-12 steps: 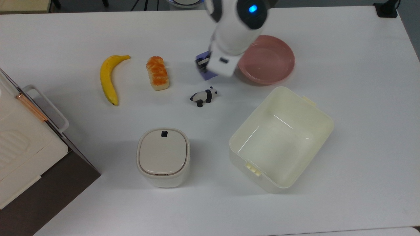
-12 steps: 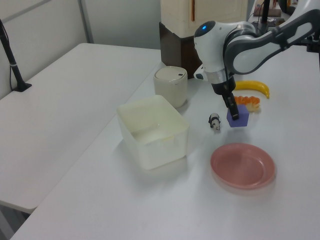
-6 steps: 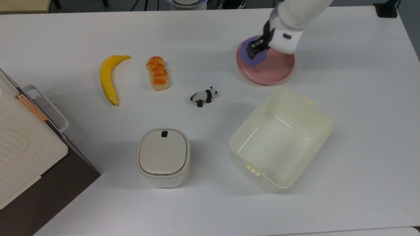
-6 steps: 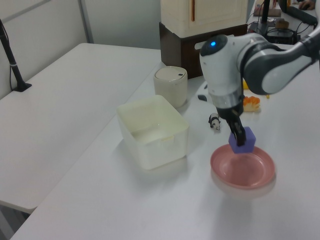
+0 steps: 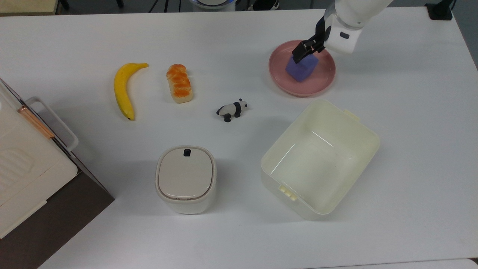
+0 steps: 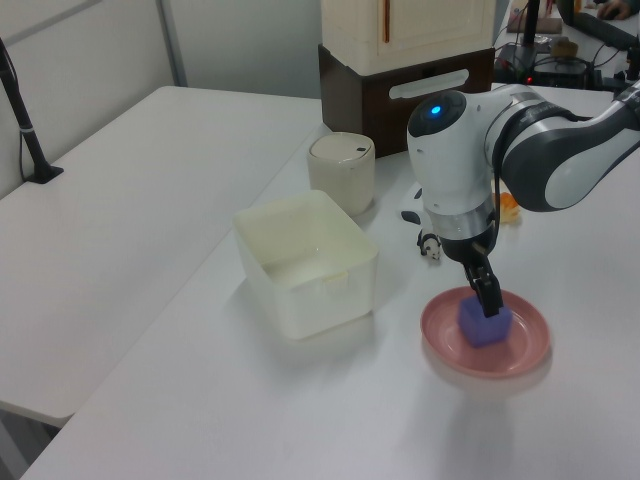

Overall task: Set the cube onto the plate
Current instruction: 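Carry the held cube over the pink plate and lower it, then open the gripper to release the cube and raise away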

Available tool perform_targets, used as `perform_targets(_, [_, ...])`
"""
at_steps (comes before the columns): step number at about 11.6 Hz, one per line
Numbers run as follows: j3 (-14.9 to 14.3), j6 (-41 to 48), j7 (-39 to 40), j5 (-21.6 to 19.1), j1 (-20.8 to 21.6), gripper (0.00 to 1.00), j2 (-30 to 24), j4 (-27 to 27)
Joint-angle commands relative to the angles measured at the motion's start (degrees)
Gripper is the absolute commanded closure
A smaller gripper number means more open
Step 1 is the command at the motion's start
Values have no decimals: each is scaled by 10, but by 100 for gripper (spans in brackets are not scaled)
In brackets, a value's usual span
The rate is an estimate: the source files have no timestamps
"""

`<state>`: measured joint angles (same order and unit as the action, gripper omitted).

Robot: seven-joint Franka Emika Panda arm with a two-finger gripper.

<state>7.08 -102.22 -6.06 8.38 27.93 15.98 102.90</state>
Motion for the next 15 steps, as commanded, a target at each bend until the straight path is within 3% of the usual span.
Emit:
perform_targets(1, [-10,-7,-18,0,-5,0,-1,-23])
perform_targets(4, [-22,-6,-97,5,-49,0,-4,-59])
perform_targets(7, [-32,16,-108,11,-117,0,-38,-82])
perform_targets(9, [-31,18,-107,3,-189,0,-82,-81])
perform_targets(12, [-30,27,-70,-3,-243,0,-128,-79])
perform_targets(15, [-32,71,19,-63,-289,0,-168,-78])
